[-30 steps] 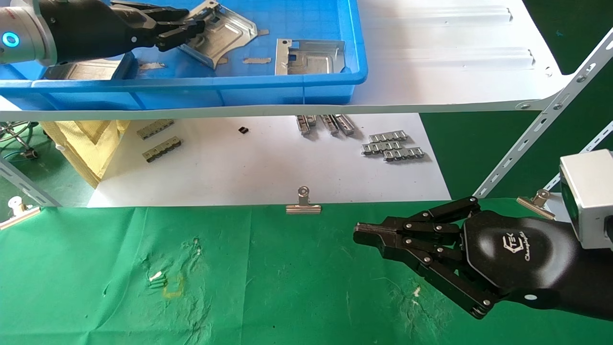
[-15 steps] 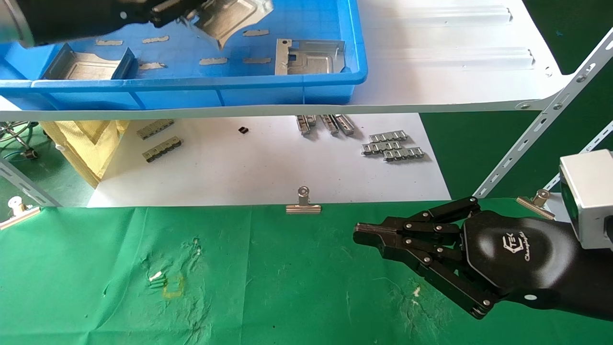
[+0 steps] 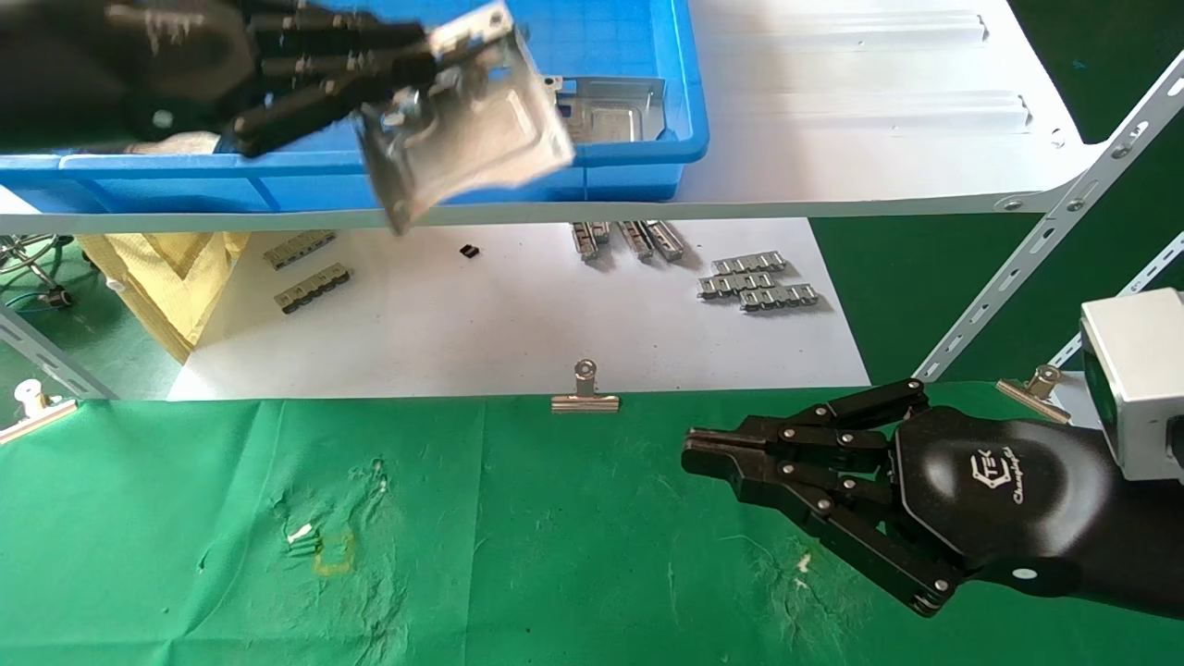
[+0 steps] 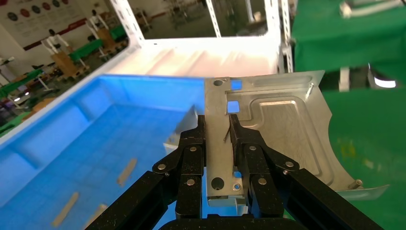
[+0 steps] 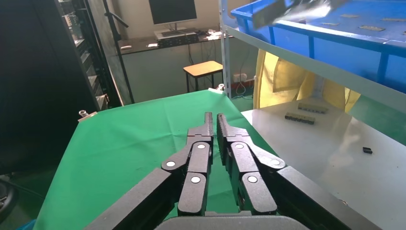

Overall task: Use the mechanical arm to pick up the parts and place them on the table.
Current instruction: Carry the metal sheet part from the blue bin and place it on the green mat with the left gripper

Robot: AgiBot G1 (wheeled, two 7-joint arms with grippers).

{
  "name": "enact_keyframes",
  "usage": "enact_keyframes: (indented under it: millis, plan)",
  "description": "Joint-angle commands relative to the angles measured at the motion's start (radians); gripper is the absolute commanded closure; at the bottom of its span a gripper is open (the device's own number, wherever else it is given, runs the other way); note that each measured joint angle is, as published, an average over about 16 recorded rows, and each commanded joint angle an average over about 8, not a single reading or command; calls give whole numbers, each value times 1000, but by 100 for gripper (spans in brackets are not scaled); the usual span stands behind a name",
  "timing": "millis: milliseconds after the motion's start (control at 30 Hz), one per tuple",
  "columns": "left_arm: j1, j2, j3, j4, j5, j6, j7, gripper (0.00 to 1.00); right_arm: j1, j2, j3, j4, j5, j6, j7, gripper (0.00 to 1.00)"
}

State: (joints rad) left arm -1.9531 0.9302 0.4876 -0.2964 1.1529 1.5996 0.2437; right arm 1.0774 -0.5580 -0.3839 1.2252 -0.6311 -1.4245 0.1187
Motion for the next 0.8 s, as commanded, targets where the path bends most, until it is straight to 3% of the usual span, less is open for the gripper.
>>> enact_keyframes:
  millis: [33, 233, 367, 567, 800]
  plan:
    - [18, -18, 10, -44, -5, 11, 8, 100, 0, 0, 0, 0, 0, 0, 0, 0]
    - [179, -175, 105, -358, -183, 6, -27, 100, 0, 0, 0, 0, 0, 0, 0, 0]
    - [244, -256, 171, -449, -229, -6, -2, 100, 0, 0, 0, 0, 0, 0, 0, 0]
    - [286, -293, 261, -408, -155, -19, 143, 100, 0, 0, 0, 0, 0, 0, 0, 0]
    - [333, -261, 326, -261, -90, -27, 358, 100, 0, 0, 0, 0, 0, 0, 0, 0]
